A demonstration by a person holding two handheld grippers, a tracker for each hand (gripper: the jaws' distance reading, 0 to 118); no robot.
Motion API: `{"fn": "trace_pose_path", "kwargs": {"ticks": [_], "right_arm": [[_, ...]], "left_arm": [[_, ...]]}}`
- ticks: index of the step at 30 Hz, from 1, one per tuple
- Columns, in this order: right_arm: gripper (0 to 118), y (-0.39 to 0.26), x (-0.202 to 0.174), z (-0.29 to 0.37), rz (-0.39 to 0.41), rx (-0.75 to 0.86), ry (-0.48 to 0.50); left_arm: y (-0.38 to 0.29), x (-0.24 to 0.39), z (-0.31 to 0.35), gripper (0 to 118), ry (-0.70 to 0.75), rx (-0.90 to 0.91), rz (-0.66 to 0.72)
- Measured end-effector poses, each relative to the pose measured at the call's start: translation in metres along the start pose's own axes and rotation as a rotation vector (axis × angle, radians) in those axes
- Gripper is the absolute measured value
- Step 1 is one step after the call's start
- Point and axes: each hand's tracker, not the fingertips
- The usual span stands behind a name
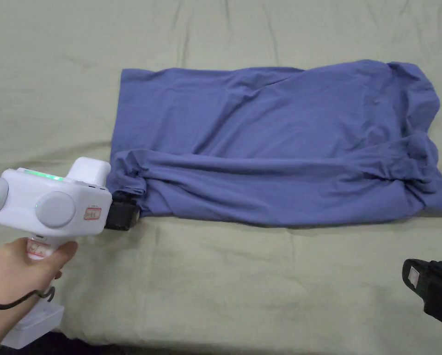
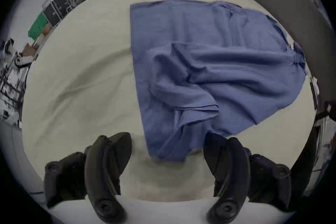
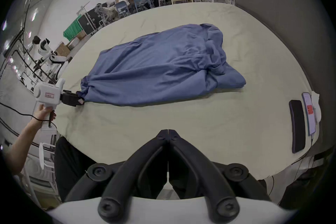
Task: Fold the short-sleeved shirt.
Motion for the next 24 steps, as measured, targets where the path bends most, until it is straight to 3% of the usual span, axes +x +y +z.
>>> {"fn": "trace_pose_path", "kwargs": {"ticks": [1,2,3,5,10,12,13,14,15,16,18,21,24], "right_arm": [[3,0.000,0.002,-0.004,0.001,-0.004,0.000],[3,0.001,0.002,-0.006,0.003,-0.010,0.000],[3,0.001,0.002,-0.009,0.003,-0.015,0.003],[3,0.002,-0.001,-0.013,0.003,-0.024,0.007],[3,0.002,0.008,-0.010,-0.003,-0.026,0.017],[5,0.007,0.023,-0.002,-0.050,0.011,0.014],[32,0.011,0.029,-0.001,-0.093,0.020,0.007],[100,0.016,0.041,-0.007,-0.128,-0.010,0.003],[118,0.020,0.052,-0.012,-0.161,-0.023,0.021],[118,0.027,0.068,-0.009,-0.189,0.050,0.032],[118,0.042,0.089,-0.031,-0.234,0.030,-0.064],[118,0.062,0.121,-0.083,-0.173,-0.022,-0.197],[113,0.076,0.134,-0.130,-0.109,-0.090,-0.187]], "left_arm": [[0.001,0.000,0.002,84,-0.001,0.004,-0.001],[-0.002,0.000,0.005,50,-0.007,0.033,-0.019],[-0.001,0.000,0.009,2,-0.005,0.058,-0.036],[0.000,0.000,0.012,2,-0.068,0.114,-0.017],[-0.007,0.014,0.029,2,-0.009,0.084,-0.030],[-0.014,0.017,0.043,2,-0.012,0.108,-0.006],[-0.018,0.019,0.049,2,-0.017,0.120,0.001],[-0.017,0.014,0.049,2,-0.024,0.132,0.005],[-0.017,0.012,0.049,2,-0.026,0.128,0.010],[-0.017,0.011,0.050,2,-0.030,0.128,0.018],[-0.013,0.008,0.046,2,-0.033,0.129,0.026],[-0.011,0.005,0.042,2,-0.028,0.117,0.021],[-0.008,0.005,0.037,2,-0.035,0.102,0.025]]}}
